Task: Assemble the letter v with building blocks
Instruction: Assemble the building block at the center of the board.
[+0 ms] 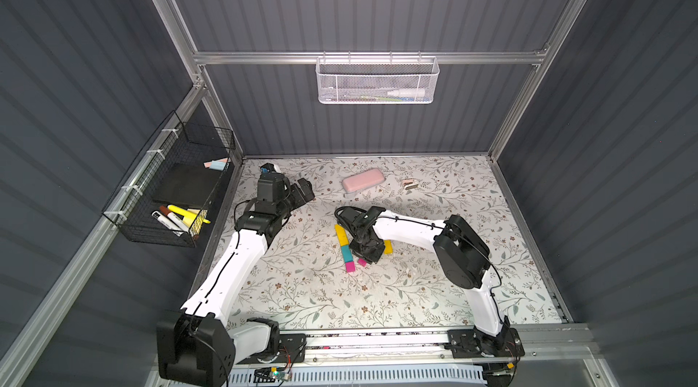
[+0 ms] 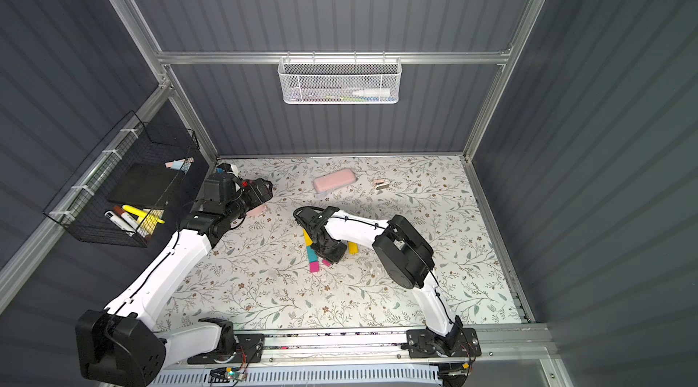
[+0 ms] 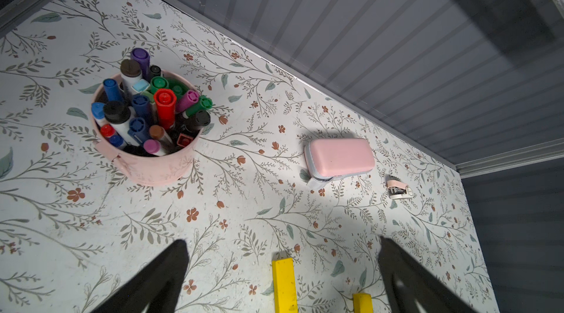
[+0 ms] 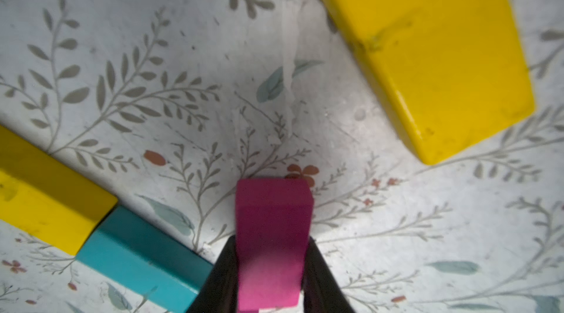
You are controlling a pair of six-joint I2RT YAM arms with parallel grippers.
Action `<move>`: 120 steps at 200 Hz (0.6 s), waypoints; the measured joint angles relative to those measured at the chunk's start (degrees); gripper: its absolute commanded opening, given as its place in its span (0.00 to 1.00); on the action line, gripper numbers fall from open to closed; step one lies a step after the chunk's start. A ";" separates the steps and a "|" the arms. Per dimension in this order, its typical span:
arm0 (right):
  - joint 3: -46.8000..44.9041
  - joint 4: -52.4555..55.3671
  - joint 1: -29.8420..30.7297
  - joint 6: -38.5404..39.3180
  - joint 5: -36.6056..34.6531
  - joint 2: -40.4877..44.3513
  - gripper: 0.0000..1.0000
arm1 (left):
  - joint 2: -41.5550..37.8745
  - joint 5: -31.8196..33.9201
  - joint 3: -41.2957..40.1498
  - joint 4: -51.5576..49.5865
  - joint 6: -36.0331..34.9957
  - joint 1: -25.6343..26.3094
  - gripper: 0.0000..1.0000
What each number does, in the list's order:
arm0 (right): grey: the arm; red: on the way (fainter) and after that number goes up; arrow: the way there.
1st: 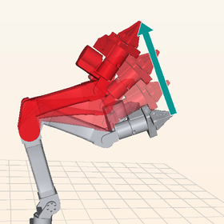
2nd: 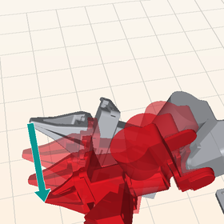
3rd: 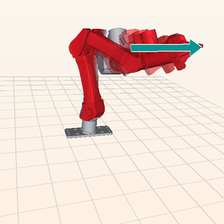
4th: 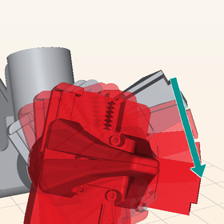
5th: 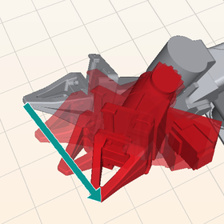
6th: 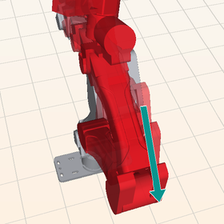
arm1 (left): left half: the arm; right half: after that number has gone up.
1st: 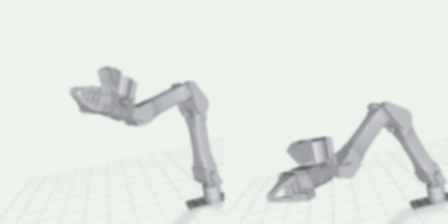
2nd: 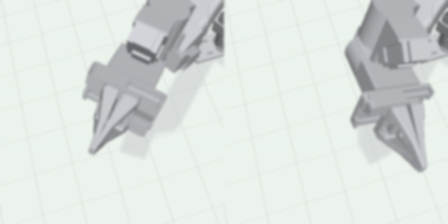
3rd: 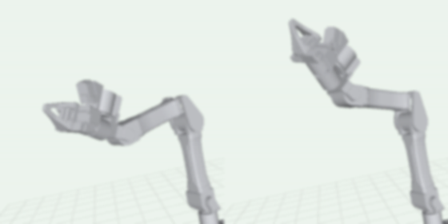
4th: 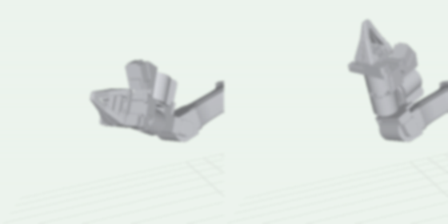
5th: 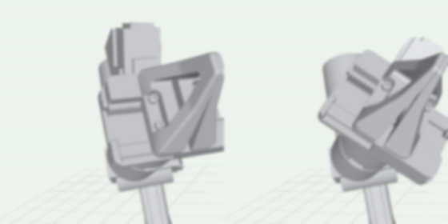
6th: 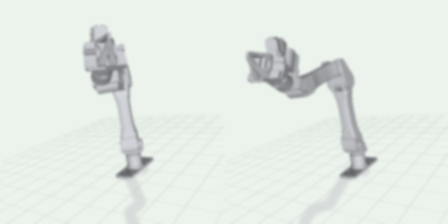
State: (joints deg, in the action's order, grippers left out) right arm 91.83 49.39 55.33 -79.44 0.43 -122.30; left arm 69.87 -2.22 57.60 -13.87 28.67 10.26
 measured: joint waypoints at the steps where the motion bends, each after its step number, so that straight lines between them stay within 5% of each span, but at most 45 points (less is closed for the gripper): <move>1: 0.00 0.00 0.00 -0.04 0.02 0.00 0.08 | 0.00 0.00 0.00 0.00 0.00 0.00 1.00; 120: 1.49 1.42 0.17 -4.83 1.29 -0.96 0.08 | -0.66 0.00 -0.20 0.35 0.02 0.00 0.99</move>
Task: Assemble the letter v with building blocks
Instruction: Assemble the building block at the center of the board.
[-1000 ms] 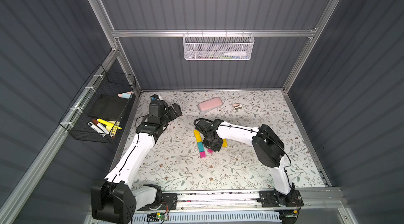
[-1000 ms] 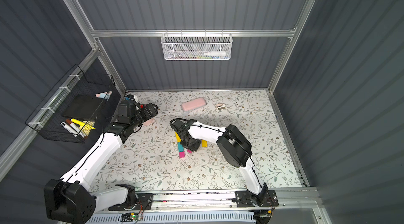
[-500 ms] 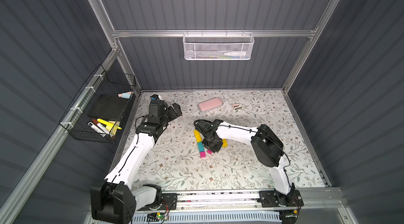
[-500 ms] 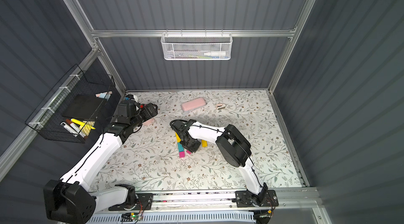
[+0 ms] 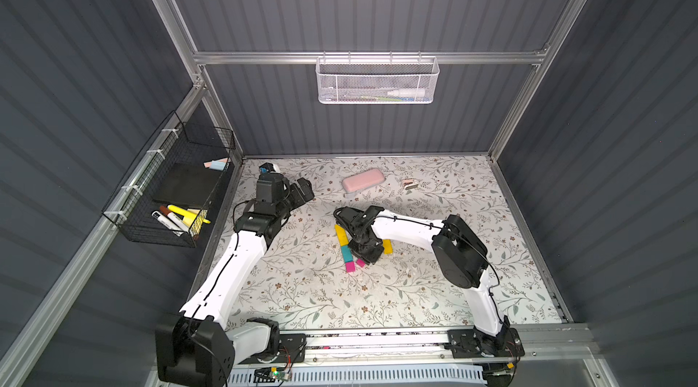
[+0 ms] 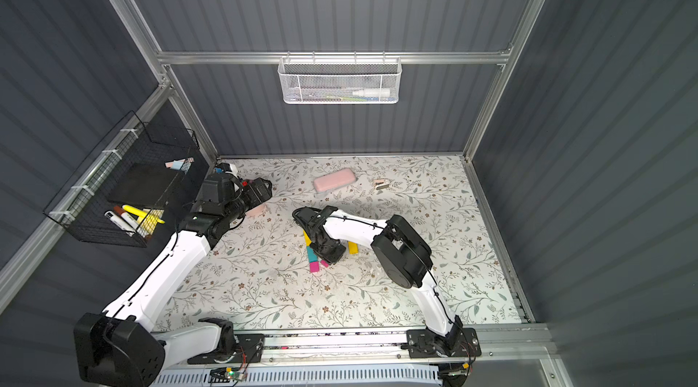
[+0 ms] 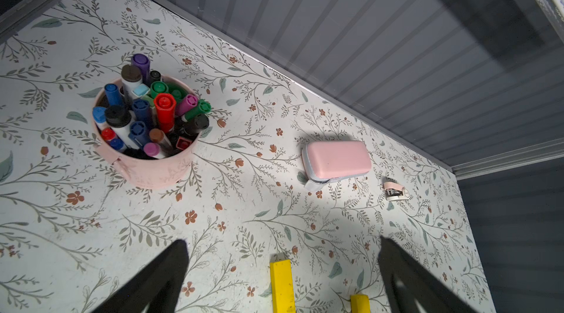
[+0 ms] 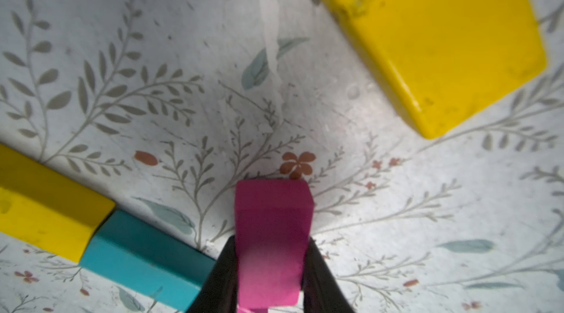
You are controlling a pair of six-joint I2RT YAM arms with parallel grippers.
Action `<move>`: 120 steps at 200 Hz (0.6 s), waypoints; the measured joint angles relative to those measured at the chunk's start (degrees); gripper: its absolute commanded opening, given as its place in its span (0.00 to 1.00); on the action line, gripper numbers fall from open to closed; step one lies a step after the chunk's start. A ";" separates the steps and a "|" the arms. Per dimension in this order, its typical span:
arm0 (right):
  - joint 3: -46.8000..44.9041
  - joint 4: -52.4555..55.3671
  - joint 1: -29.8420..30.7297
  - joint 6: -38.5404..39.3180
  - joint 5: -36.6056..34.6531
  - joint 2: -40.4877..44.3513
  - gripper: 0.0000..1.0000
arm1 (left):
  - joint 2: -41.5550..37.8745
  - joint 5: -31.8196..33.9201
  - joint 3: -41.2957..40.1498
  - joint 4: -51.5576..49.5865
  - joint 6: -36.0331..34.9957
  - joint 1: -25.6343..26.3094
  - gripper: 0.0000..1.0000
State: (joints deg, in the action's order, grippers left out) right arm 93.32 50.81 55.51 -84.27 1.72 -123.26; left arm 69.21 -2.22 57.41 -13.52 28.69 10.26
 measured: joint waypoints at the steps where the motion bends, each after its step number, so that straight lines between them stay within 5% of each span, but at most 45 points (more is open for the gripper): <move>1: 0.00 0.00 0.00 0.00 0.00 0.00 0.08 | 0.00 -0.02 0.00 0.00 0.00 0.00 0.99; 120: 0.90 0.35 0.33 -2.99 0.02 -0.68 0.10 | -0.07 0.00 -0.02 0.02 0.00 0.00 1.00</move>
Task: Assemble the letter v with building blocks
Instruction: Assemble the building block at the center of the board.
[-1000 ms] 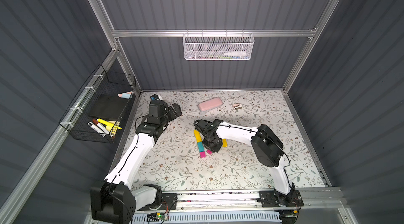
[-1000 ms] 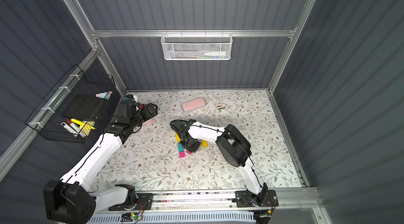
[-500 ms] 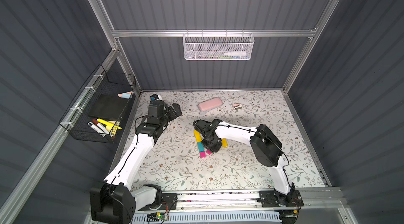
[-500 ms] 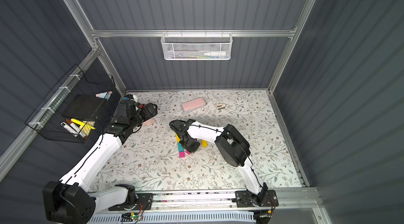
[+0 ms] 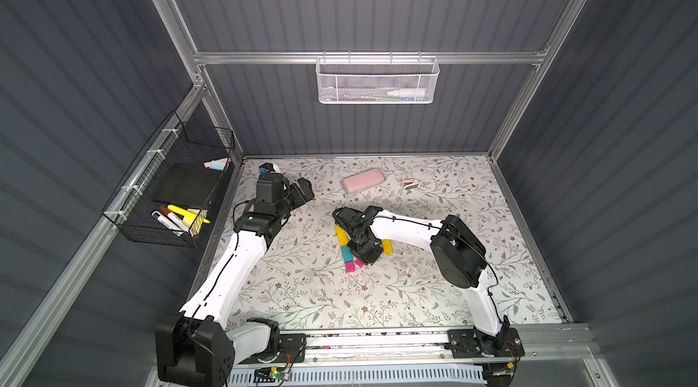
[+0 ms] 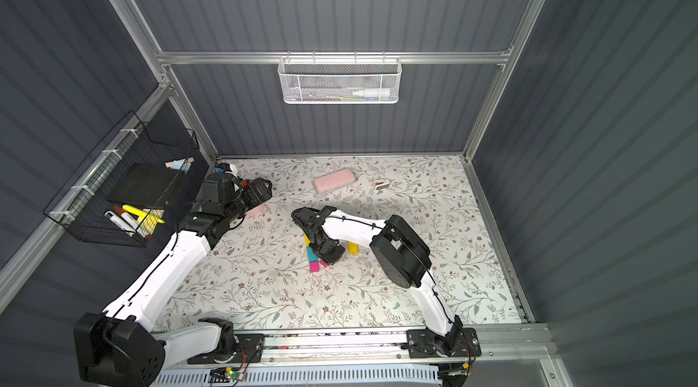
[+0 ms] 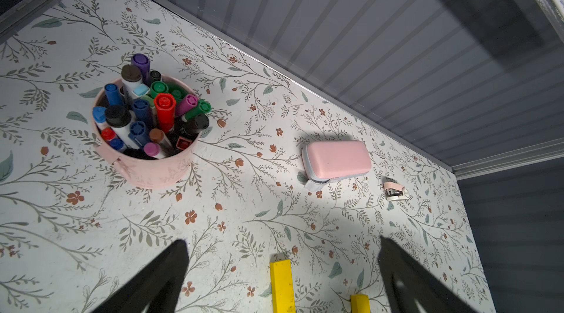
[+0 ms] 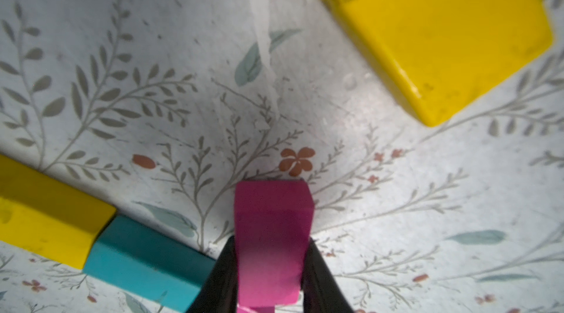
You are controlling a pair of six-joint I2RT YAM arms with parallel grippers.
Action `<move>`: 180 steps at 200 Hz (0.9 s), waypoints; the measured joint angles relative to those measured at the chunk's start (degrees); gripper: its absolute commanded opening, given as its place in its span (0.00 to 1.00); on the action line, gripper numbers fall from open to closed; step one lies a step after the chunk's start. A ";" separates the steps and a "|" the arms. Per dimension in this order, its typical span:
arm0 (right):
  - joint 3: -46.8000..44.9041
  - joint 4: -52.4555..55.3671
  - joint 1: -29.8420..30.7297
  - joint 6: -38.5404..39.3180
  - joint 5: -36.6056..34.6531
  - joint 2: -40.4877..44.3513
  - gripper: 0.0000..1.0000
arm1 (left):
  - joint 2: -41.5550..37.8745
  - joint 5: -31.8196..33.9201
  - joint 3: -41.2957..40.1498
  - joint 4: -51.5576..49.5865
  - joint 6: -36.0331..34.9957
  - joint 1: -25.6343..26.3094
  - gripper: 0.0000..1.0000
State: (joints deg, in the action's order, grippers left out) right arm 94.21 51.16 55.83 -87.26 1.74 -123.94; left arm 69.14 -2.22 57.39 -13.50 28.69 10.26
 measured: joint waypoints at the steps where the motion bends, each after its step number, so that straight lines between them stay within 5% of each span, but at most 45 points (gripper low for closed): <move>1: 0.00 0.00 0.00 0.00 0.00 0.00 0.10 | 0.00 0.00 0.00 -0.02 0.00 0.00 1.00; 112: 1.05 0.37 0.20 -0.92 -0.37 -0.68 0.12 | -0.59 0.00 -0.11 0.00 0.13 0.00 0.99; 180: 1.68 0.81 0.22 -0.85 -0.72 -1.05 0.37 | -0.59 0.00 -0.24 0.00 0.13 0.00 1.00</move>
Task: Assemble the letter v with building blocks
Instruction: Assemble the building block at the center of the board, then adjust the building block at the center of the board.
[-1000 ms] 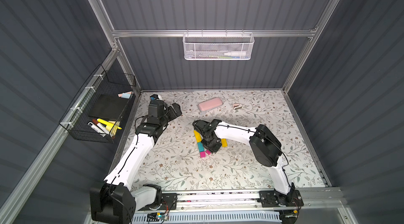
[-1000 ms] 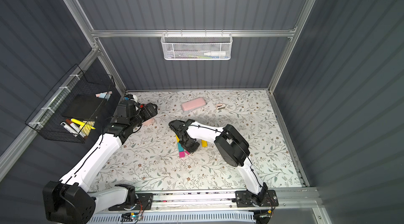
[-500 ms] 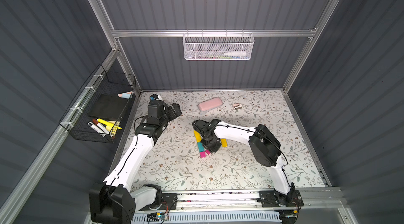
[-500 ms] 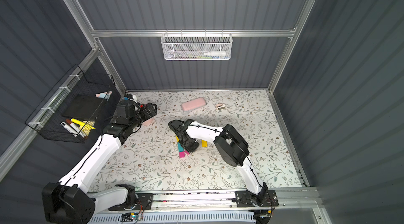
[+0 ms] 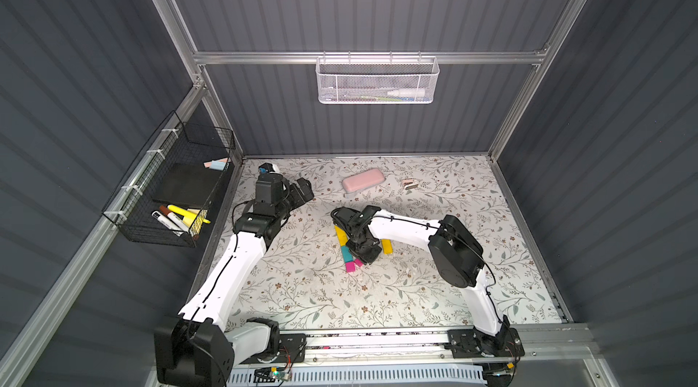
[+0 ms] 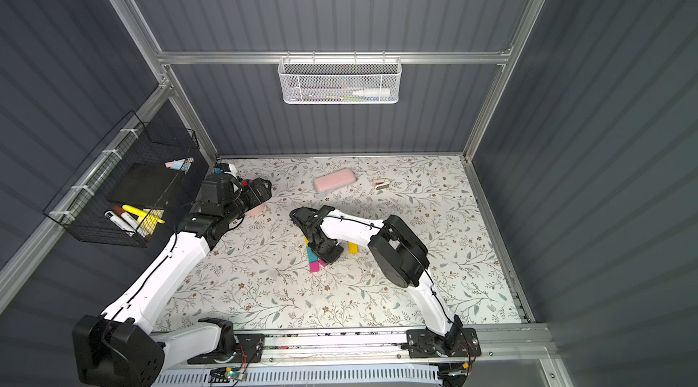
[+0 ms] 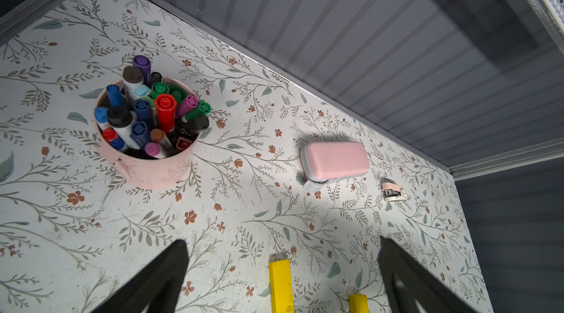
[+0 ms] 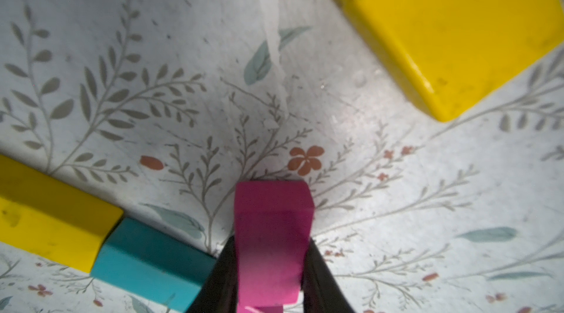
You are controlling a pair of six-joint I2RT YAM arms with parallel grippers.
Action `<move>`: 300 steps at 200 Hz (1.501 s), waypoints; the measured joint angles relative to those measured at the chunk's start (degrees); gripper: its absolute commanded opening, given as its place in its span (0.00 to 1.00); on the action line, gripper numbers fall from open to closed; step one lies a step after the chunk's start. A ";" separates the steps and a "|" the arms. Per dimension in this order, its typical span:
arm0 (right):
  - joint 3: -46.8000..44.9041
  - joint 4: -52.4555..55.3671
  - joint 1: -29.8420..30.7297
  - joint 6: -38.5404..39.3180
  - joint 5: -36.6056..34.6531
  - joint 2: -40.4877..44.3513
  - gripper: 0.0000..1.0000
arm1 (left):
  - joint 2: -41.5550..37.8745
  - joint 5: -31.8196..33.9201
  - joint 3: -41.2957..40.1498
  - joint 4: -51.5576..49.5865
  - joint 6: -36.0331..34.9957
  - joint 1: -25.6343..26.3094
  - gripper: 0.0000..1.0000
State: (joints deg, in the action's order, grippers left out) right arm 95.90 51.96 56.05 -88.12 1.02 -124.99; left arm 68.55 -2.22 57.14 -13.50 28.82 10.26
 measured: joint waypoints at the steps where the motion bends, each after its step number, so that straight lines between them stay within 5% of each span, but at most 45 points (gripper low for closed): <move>1: 0.00 0.00 0.00 0.02 0.00 0.00 0.37 | 0.00 0.00 0.00 0.00 0.00 0.00 1.00; 116: 2.08 2.69 0.00 2.29 -3.72 0.61 0.57 | 0.00 0.02 -0.07 0.00 0.00 0.00 0.99; 147: 1.79 4.37 0.04 5.62 -6.40 3.65 0.71 | 0.02 0.02 -0.07 0.00 -0.02 0.00 1.00; 173: 0.57 4.96 0.09 11.61 -9.68 8.37 0.89 | 0.09 0.02 -0.07 0.00 -0.02 0.00 0.99; 206: 0.13 4.39 0.17 20.83 -11.28 11.13 0.96 | 0.85 0.00 -0.07 -0.04 -0.04 0.00 1.00; 300: 0.31 1.86 4.52 49.86 -8.37 10.32 0.99 | 1.07 0.00 -0.07 -0.09 -0.22 -0.63 0.99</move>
State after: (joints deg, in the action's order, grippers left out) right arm 96.20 53.82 60.58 -38.26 -7.35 -114.67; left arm 69.63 -2.22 57.08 -13.58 28.60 9.63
